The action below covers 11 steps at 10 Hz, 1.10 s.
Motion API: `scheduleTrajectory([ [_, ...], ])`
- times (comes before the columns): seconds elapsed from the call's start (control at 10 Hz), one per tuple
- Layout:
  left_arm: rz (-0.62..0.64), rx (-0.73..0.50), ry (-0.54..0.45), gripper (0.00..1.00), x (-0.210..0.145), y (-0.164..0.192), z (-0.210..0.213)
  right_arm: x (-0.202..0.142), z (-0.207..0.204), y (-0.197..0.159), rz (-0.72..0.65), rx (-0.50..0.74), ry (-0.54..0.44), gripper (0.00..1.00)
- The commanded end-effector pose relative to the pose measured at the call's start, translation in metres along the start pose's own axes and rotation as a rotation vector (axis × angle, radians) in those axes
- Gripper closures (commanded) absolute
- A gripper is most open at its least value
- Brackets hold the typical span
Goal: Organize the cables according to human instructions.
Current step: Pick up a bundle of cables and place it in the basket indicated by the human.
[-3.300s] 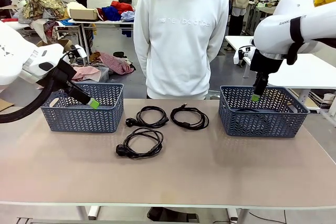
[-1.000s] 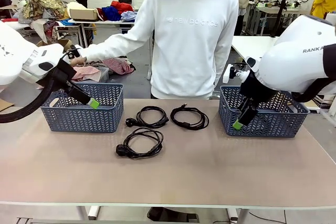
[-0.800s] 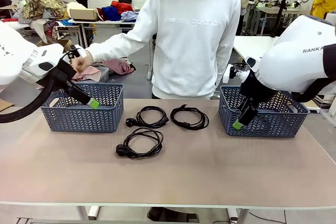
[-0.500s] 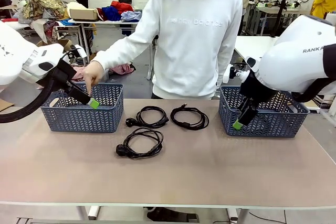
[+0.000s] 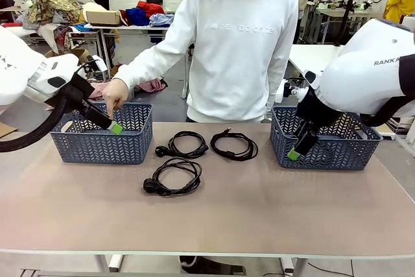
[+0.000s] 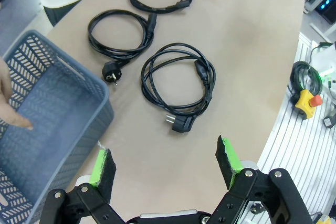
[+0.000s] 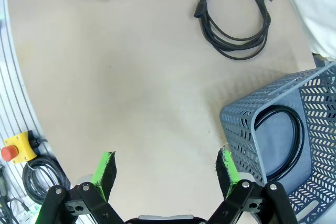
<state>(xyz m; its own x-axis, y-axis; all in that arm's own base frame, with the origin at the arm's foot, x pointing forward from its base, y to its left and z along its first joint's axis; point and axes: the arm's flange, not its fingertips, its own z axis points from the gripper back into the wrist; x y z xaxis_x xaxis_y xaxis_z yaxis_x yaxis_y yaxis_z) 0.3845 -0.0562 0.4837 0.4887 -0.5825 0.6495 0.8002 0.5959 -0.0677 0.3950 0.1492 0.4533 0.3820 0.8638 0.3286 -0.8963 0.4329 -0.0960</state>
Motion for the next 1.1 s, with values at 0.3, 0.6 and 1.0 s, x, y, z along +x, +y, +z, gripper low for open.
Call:
scheduleTrajectory([
  [0.3,-0.141,0.009,0.085,0.0,0.025,-0.01,-0.013,0.0,0.001,-0.001,-0.008,-0.008,-0.004,0.0],
  [0.6,-0.321,-0.015,0.249,0.0,0.059,-0.033,-0.049,0.0,0.001,-0.001,-0.008,-0.008,-0.004,0.0],
  [1.0,-0.51,-0.092,0.416,0.0,0.08,-0.066,-0.114,0.0,0.001,-0.001,-0.008,-0.008,-0.004,0.0],
])
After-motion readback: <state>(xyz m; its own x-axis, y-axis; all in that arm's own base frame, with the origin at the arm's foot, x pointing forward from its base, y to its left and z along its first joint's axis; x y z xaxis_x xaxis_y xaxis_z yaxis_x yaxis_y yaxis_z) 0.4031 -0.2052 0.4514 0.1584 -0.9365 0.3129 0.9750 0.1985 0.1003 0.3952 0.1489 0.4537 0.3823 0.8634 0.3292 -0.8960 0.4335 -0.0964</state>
